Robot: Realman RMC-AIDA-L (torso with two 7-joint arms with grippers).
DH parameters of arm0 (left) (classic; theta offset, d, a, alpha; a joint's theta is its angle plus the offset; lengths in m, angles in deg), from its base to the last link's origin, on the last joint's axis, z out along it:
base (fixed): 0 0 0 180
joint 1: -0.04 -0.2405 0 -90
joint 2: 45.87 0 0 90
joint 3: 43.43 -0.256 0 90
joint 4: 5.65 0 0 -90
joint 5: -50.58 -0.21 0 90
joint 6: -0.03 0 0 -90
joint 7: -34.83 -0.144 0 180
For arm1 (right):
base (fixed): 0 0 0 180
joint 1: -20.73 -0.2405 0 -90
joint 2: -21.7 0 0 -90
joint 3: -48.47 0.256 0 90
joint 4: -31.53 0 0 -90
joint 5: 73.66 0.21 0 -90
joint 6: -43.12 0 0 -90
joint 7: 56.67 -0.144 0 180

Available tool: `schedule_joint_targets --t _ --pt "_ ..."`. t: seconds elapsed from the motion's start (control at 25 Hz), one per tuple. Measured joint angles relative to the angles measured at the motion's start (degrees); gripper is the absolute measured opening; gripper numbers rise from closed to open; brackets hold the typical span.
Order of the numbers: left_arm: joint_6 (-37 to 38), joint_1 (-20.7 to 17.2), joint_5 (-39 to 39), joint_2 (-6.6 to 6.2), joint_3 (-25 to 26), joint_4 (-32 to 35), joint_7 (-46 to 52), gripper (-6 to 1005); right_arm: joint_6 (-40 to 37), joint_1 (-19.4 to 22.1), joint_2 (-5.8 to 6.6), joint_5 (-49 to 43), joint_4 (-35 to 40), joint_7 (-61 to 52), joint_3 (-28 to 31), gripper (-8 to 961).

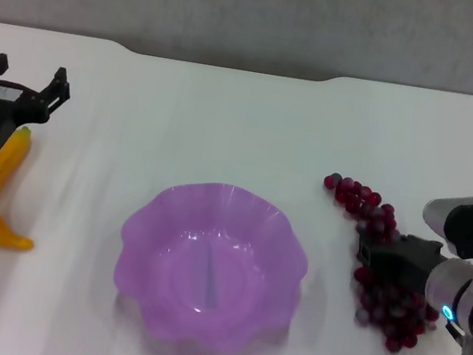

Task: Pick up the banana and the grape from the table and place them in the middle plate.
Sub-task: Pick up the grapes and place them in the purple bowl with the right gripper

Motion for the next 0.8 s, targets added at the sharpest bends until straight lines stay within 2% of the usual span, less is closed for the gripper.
schedule_joint_targets --t 0.2,0.8 --pt "0.0 -0.2 0.0 0.0 0.0 0.0 0.0 886 -3.4 2.4 -0.05 -0.1 3.3 1.9 -0.7 385" --pt "0.1 -0.3 0.0 0.0 0.0 0.0 0.0 887 -7.7 3.3 0.01 -0.2 4.9 2.9 -1.4 374"
